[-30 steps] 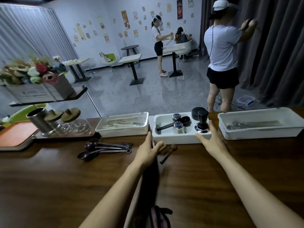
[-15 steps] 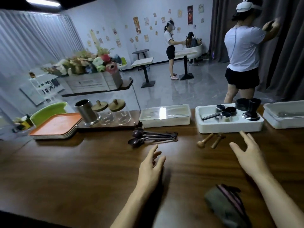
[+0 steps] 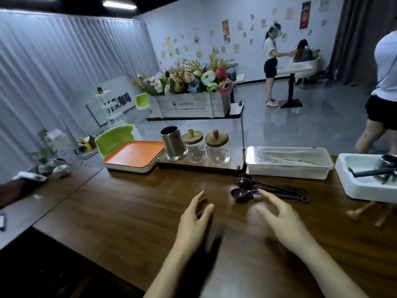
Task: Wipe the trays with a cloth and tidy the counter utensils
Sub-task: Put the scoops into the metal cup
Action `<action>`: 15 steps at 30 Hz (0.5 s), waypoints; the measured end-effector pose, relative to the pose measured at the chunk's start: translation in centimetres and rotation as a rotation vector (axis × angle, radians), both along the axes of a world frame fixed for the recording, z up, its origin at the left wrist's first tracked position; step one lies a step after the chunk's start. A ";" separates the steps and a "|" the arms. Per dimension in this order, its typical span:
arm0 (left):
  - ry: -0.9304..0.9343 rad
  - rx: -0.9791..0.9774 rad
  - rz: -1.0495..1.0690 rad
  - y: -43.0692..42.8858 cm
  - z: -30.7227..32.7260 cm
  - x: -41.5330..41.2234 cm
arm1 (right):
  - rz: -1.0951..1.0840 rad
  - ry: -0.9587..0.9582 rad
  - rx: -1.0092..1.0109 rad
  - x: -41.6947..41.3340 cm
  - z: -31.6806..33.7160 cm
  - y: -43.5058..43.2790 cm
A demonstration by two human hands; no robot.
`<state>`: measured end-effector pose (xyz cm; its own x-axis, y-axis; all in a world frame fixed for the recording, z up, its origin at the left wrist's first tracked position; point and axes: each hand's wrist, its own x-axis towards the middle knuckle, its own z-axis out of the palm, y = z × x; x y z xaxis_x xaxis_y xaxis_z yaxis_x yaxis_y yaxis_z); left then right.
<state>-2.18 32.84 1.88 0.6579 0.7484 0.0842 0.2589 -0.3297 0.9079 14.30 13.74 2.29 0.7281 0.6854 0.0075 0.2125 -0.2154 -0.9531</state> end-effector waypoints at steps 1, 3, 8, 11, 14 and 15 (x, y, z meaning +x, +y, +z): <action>-0.006 0.006 0.020 1.2 0.2 -0.3 | 0.024 0.006 0.034 -0.3 0.1 1.8; -0.020 0.003 0.053 3.4 0.0 -0.8 | 0.059 0.019 0.079 -1.1 0.4 5.5; -0.076 -0.030 0.083 10.3 -0.1 -0.8 | 0.121 0.061 0.127 -2.8 0.4 14.8; -0.105 -0.011 0.069 16.0 1.0 0.2 | 0.112 0.078 0.172 -3.9 1.3 21.3; -0.114 0.043 0.008 21.7 2.2 1.1 | 0.115 0.073 0.195 -4.6 2.2 28.0; -0.119 0.046 -0.017 23.6 2.5 1.3 | 0.109 0.061 0.188 -4.7 2.5 30.0</action>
<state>-0.89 56.47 4.41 0.6538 0.7308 0.1960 0.1447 -0.3750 0.9157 9.65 43.73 4.83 0.6530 0.7507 0.1004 0.1650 -0.0116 -0.9862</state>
